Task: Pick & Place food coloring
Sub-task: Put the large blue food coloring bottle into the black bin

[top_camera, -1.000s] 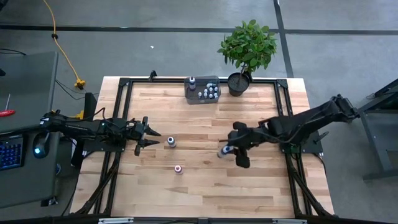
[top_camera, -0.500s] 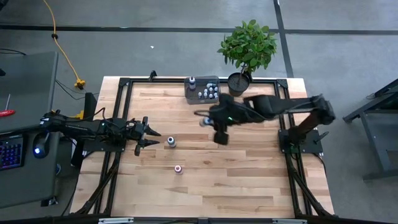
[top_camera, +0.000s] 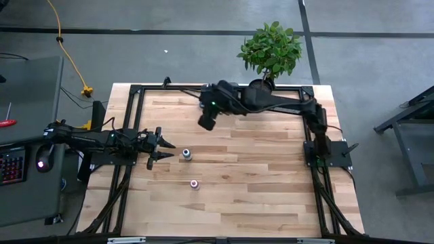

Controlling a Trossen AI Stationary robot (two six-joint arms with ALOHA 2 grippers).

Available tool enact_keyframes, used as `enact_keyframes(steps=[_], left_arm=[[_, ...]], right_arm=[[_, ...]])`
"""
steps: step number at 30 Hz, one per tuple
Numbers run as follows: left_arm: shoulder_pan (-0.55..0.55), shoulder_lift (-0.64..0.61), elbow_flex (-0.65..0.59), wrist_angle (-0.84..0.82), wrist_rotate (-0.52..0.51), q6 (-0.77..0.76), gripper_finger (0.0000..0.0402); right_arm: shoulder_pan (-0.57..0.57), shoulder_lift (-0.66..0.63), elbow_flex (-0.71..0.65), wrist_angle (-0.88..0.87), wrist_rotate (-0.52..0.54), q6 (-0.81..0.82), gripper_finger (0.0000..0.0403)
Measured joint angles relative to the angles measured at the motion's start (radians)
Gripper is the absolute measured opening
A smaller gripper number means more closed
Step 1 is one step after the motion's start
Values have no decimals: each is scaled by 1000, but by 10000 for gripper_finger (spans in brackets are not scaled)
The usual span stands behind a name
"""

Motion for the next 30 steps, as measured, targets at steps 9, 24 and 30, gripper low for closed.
enact_keyframes(steps=[9,24,30], left_arm=[[0,0,0,0,0,0,163],[0,0,0,0,0,0,163],[0,0,0,0,0,0,163]], right_arm=[[-82,21,-45,91,95,142,116],[-229,41,-49,67,171,299,116],[-276,86,-49,56,95,327,116]])
